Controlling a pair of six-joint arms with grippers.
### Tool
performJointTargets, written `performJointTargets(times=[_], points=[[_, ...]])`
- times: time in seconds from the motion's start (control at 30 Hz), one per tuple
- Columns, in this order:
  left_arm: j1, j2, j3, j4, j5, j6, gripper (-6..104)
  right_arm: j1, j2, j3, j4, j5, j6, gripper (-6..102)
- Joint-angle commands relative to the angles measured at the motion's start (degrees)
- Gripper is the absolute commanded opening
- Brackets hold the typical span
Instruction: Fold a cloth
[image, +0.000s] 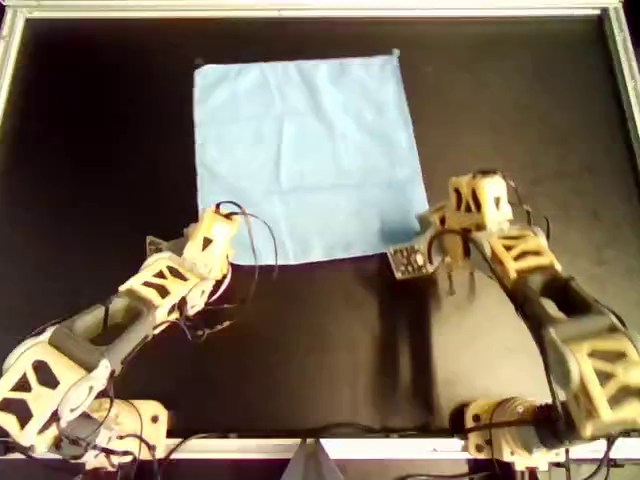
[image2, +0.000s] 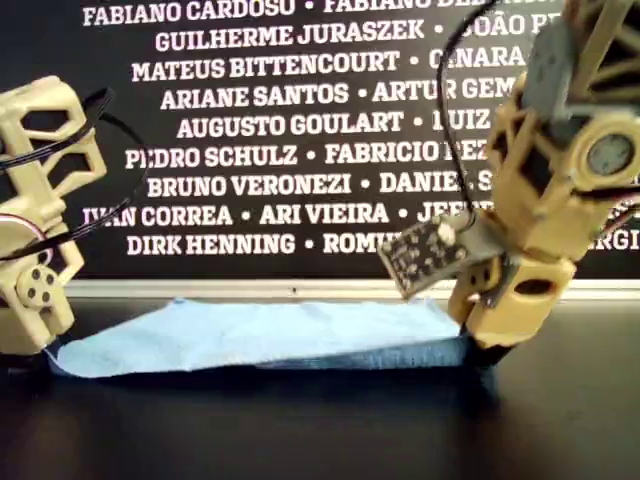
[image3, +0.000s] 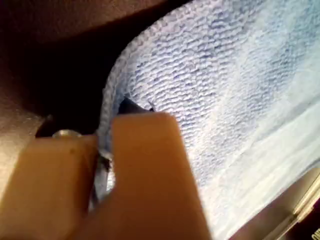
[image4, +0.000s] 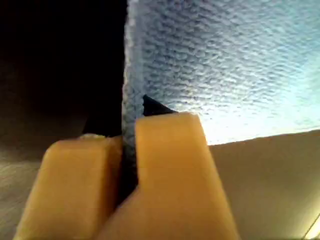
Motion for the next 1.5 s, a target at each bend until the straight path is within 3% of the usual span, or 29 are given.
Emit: performJointTargets(times=[0.0,0.6,1.03,1.1,1.2,1.33,1.47], points=[[-0.26,4.57,1.41,0.62,-0.26,0.26,-1,-0.44,6.15,1.41,1.05,-0.44,0.26,1],[-1.23,8.61,7.56,0.62,0.35,0.26,-1,-0.44,6.59,10.2,1.05,-0.35,0.35,1],[-0.35,8.61,-0.7,0.44,-0.35,0.62,-1,-0.53,11.07,3.08,1.05,-0.35,0.35,1],[-0.35,8.61,-3.96,0.44,-0.35,2.46,-1,-1.05,12.3,0.97,1.05,-0.26,0.35,1],[0.09,8.0,-8.7,0.44,-0.35,7.21,-1,-1.49,12.48,-3.87,1.05,-0.26,0.35,1],[4.22,7.47,-15.29,0.26,-0.35,12.92,-1,-1.49,9.84,-10.11,0.09,-0.18,0.35,1],[9.58,7.38,-21.09,-0.44,-0.26,14.06,-1,-1.49,4.75,-16.17,-0.18,0.09,0.35,1]])
